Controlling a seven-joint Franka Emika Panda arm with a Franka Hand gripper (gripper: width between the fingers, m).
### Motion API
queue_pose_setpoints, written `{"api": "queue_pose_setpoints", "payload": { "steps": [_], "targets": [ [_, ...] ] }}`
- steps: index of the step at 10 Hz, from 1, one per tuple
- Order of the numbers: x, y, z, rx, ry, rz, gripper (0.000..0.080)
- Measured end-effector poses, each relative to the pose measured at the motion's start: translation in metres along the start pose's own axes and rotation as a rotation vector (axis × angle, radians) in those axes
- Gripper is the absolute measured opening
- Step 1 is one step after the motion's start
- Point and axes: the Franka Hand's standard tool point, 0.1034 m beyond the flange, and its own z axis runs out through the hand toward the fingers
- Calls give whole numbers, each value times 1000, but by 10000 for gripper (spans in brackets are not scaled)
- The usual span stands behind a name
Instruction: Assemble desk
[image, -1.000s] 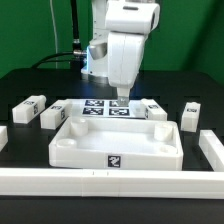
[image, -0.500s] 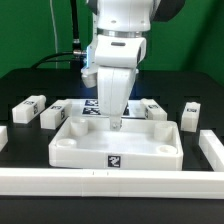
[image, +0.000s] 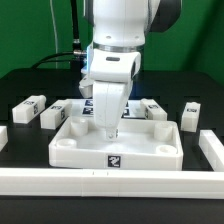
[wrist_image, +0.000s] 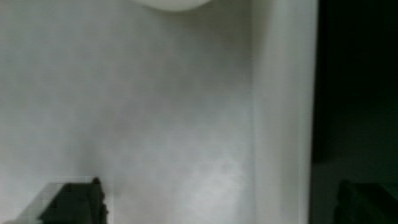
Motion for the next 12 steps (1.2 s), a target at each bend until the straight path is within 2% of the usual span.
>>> {"api": "queue_pose_setpoints", "payload": {
  "steps": [1, 2, 3, 4, 5, 6, 7, 12],
  "targets": [
    [0, 0, -1, -1, 0, 1, 624],
    [0, 0, 0, 1, 0, 1, 451],
    [0, -1, 0, 2, 0, 1, 451],
    [0, -1, 1, 2, 0, 1, 249],
    [0, -1, 1, 3, -1, 1, 114],
    [0, 0, 0, -3, 1, 0, 114],
    [0, 0, 0, -3, 1, 0, 57],
    [0, 0, 0, -3, 1, 0, 57]
  ]
}}
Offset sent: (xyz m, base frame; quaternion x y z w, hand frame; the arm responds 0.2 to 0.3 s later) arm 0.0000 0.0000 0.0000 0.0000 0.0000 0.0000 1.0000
